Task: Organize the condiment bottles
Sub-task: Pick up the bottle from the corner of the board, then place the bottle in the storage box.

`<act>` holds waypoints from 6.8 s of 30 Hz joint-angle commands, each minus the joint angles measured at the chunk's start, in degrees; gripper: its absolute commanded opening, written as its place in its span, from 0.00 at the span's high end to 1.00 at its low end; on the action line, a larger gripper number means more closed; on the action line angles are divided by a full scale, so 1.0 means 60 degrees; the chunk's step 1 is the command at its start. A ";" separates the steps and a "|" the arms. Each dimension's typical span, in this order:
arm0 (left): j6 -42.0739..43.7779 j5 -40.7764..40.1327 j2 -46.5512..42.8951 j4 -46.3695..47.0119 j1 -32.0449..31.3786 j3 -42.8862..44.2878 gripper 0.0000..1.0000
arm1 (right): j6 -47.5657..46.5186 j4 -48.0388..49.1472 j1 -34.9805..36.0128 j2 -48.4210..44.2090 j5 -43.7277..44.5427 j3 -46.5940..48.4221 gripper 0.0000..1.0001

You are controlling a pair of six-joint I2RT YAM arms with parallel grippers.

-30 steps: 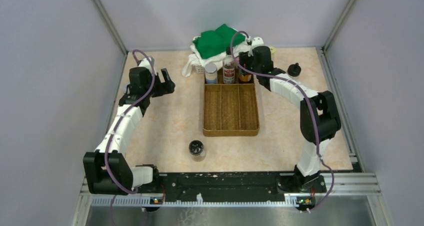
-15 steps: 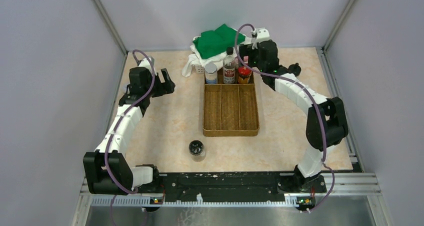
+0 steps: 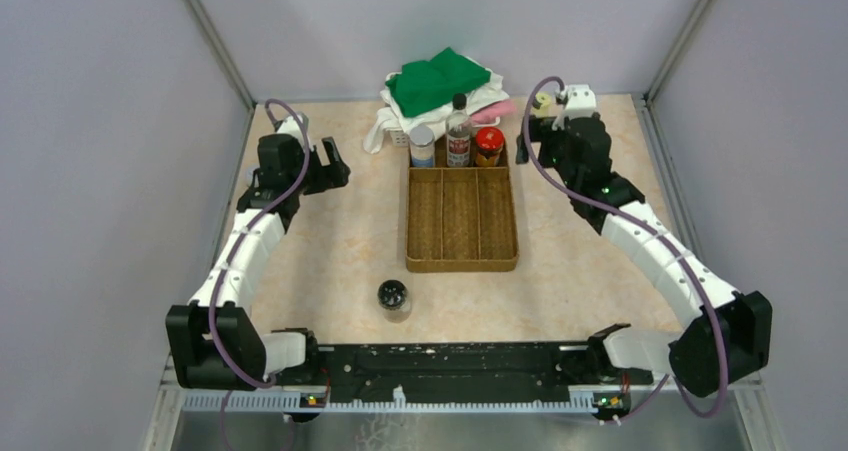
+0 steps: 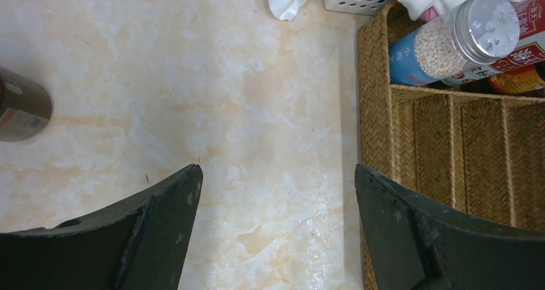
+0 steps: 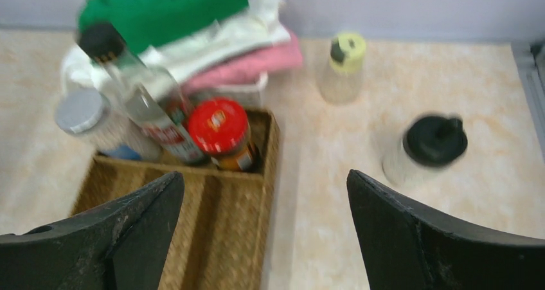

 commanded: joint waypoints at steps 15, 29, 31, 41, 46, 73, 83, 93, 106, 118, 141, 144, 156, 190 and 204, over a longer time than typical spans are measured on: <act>-0.0026 -0.0946 -0.2387 -0.1906 0.0069 0.0931 0.01 | 0.2379 -0.3469 -0.1247 -0.1866 0.1233 -0.1428 0.01; -0.0908 -0.0828 -0.3635 -0.4457 0.0068 0.2033 0.01 | 0.2179 -0.3400 -0.1828 -0.2379 -0.0707 -0.2005 0.02; -0.0913 -0.1008 -0.3635 -0.4935 0.0064 0.2075 0.01 | 0.2097 -0.3121 -0.1827 -0.2416 -0.1116 -0.2226 0.02; -0.3147 -0.5848 -0.2864 -0.6874 0.0070 0.1806 0.01 | 0.2023 -0.3107 -0.1616 -0.1205 -0.2688 -0.1755 0.07; -0.6927 -0.8607 -0.0390 -1.0866 0.0065 0.3703 0.01 | 0.1888 -0.3279 -0.0976 -0.0493 -0.2619 -0.1230 0.07; -0.2283 -0.6872 0.1431 -0.2963 0.1226 0.2232 0.01 | 0.1674 -0.3634 0.0238 -0.0233 0.0093 -0.0525 0.07; -0.1335 -0.5175 0.3567 -0.1825 0.2502 0.3413 0.01 | 0.1659 -0.3457 0.0236 0.0431 -0.0083 -0.0458 0.07; -0.0993 -0.3693 0.4874 -0.0894 0.2841 0.3915 0.01 | 0.1619 -0.3296 0.0230 0.0817 -0.0134 -0.0261 0.07; -0.1139 -0.3879 0.5867 -0.0895 0.3030 0.4589 0.01 | 0.1561 -0.2909 0.0000 0.0926 -0.0376 -0.0659 0.07; -0.1212 -0.3392 0.6375 -0.1510 0.3032 0.5122 0.21 | 0.1631 -0.2604 -0.0218 0.0788 -0.0725 -0.1166 0.07; -0.0524 -0.2611 0.4619 -0.2268 -0.0293 0.4269 0.53 | 0.2045 -0.2291 -0.0413 -0.0036 -0.0856 -0.1815 0.07; -0.0299 -0.2732 0.4147 -0.2429 -0.0819 0.4310 0.53 | 0.2023 -0.2367 -0.0443 -0.0197 -0.0867 -0.1814 0.07; 0.0110 -0.2586 0.2878 -0.3164 -0.2542 0.5269 0.53 | 0.2210 -0.2481 -0.0465 -0.0633 -0.1135 -0.1964 0.07; 0.0110 -0.3534 0.5529 -0.1704 -0.5806 0.6161 0.54 | 0.2041 -0.2593 -0.0616 -0.0979 -0.1100 -0.2345 0.07; 0.0018 -0.4272 0.5780 -0.1876 -0.5790 0.6027 0.52 | 0.2045 -0.2275 -0.0714 -0.0679 -0.1305 -0.2546 0.07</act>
